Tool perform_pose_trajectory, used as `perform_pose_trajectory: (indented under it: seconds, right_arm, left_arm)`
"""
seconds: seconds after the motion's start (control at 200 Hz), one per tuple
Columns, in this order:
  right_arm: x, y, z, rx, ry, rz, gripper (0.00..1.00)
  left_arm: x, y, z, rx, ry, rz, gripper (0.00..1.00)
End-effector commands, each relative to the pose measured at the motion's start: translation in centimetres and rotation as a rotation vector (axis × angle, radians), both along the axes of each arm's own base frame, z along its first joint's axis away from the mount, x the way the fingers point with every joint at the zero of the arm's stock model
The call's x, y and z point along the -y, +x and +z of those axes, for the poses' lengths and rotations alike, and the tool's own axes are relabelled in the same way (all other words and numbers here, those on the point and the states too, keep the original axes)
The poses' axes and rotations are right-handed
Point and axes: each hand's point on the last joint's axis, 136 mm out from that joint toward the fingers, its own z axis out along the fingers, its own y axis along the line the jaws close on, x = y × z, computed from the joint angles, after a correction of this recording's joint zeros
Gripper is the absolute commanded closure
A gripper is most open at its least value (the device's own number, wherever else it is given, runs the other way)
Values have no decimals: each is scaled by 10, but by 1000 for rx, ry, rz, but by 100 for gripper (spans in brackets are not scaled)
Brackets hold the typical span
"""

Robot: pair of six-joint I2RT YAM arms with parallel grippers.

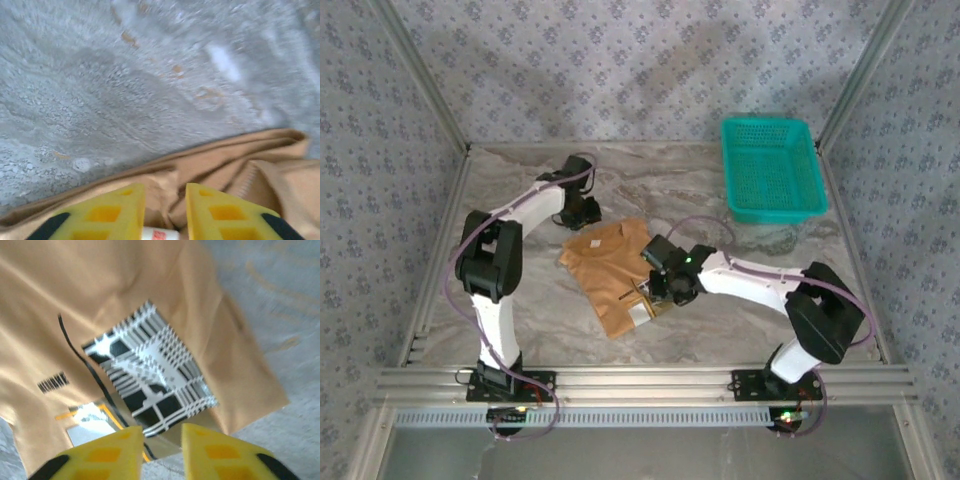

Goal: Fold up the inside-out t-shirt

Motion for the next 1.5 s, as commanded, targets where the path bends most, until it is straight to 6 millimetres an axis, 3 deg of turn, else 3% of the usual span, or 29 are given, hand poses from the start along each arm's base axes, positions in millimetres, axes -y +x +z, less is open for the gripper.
perform_pose_trajectory:
  seconds: [0.0,0.155,0.245,0.36,0.51,0.63,0.755,0.869,0.954,1.034,1.104,1.254,1.299,1.494]
  right_arm:
    - [4,36,17,89,12,51,69]
    - [-27,90,26,117,80,146,69]
    - [-48,115,22,100,97,184,70]
    - [-64,142,-2,49,92,178,72]
    - [-41,169,-50,-46,-36,71,76]
    - [-17,185,-68,-36,-99,-11,76]
    - [-1,168,-60,-57,-152,-67,73]
    - [9,144,-18,13,-127,-130,69]
    - [10,143,18,105,-44,-138,53]
    - [21,151,36,158,-40,-91,39]
    - [33,157,32,147,-47,-57,31]
    - [56,153,-1,77,-98,-37,25]
    - [55,148,-9,55,-97,-29,25]
    - [32,165,-17,91,-87,-1,29]
  left_arm:
    - [-14,-24,43,3,25,-48,68]
    - [-23,-62,55,12,-32,-23,65]
    - [-15,-85,42,3,-138,-3,65]
    - [1,-106,18,-21,-249,11,65]
    - [1,-110,-21,-75,-204,17,65]
    - [-17,-97,-47,-115,-99,21,67]
    - [-17,-78,-50,-120,-80,-13,67]
    - [3,-60,-20,-54,-154,-94,65]
    - [12,-51,7,15,-213,-151,58]
    - [12,-47,25,50,-260,-170,54]
    - [5,-46,33,54,-270,-156,54]
    - [-10,-52,40,27,-317,-119,55]
    - [-12,-54,40,25,-335,-110,56]
    - [-23,-58,38,40,-342,-90,57]
